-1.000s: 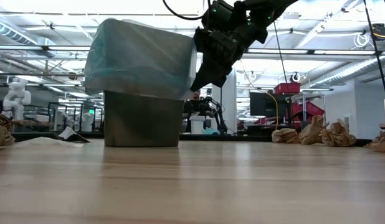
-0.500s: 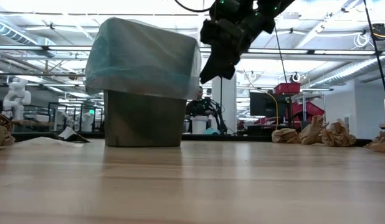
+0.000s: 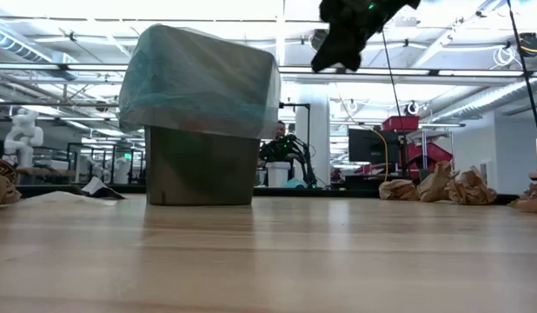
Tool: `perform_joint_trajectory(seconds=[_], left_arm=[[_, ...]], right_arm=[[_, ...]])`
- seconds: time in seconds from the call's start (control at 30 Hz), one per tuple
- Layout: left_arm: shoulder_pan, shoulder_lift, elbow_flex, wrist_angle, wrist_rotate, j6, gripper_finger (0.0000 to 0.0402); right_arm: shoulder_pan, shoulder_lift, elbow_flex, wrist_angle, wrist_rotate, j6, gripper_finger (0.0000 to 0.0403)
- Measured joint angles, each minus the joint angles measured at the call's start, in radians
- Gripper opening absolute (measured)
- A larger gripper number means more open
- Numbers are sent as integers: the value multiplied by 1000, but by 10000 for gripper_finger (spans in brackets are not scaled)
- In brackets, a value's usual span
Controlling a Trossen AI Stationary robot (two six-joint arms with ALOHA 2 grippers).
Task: Pick and place trash into bin
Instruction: Adjust the brown trash bin
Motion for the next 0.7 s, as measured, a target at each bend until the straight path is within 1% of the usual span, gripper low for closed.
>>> perform_joint_trajectory(seconds=[0.07,0.1,0.13,0.23,0.37,0.43,0.5,0.6,0.7], left_arm=[[-1,16,0,-143,-14,-107,0],[-5,23,-5,-142,-14,-142,0],[-11,23,-16,-117,-4,-163,0],[-17,33,-19,-128,50,-253,0],[-16,57,-37,-130,85,-295,0],[-18,82,-51,-131,93,-296,0],[-23,108,-63,-130,129,-274,0],[-43,158,-66,-109,190,-170,0],[-65,212,-66,-27,222,-73,0]], right_arm=[[-18,-42,0,-9,16,-12,37],[-27,-60,0,-11,17,-15,19],[-36,-77,0,-11,18,-18,11],[-57,-110,0,-12,19,-12,9],[-85,-136,0,-28,22,-14,1],[-91,-141,0,-34,24,-22,1],[-97,-148,0,-38,22,-32,1],[-103,-158,0,-38,23,-42,0],[-106,-169,0,-39,23,-54,0]])
